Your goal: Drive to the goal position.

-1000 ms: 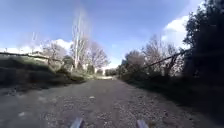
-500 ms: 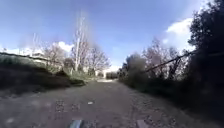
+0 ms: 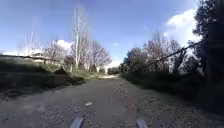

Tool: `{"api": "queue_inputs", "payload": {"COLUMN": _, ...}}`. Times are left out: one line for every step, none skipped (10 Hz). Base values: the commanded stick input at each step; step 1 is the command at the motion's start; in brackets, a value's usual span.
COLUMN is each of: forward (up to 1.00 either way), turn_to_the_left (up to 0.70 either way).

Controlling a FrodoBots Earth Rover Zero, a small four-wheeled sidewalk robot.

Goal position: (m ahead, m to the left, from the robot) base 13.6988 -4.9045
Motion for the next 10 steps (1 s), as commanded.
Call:
{"api": "queue_inputs", "payload": {"forward": 0.50, "turn_to_the_left": 0.00}}
{"api": "queue_inputs", "payload": {"forward": 0.50, "turn_to_the_left": 0.00}}
{"api": "queue_inputs", "payload": {"forward": 0.50, "turn_to_the_left": 0.00}}
{"api": "queue_inputs", "payload": {"forward": 0.50, "turn_to_the_left": 0.00}}
{"api": "queue_inputs", "payload": {"forward": 0.50, "turn_to_the_left": 0.00}}
{"api": "queue_inputs", "payload": {"forward": 0.50, "turn_to_the_left": 0.00}}
{"api": "queue_inputs", "payload": {"forward": 0.50, "turn_to_the_left": 0.00}}
{"api": "queue_inputs", "payload": {"forward": 0.50, "turn_to_the_left": 0.00}}
{"api": "queue_inputs", "payload": {"forward": 0.50, "turn_to_the_left": 0.00}}
{"api": "queue_inputs", "payload": {"forward": 0.50, "turn_to_the_left": 0.00}}
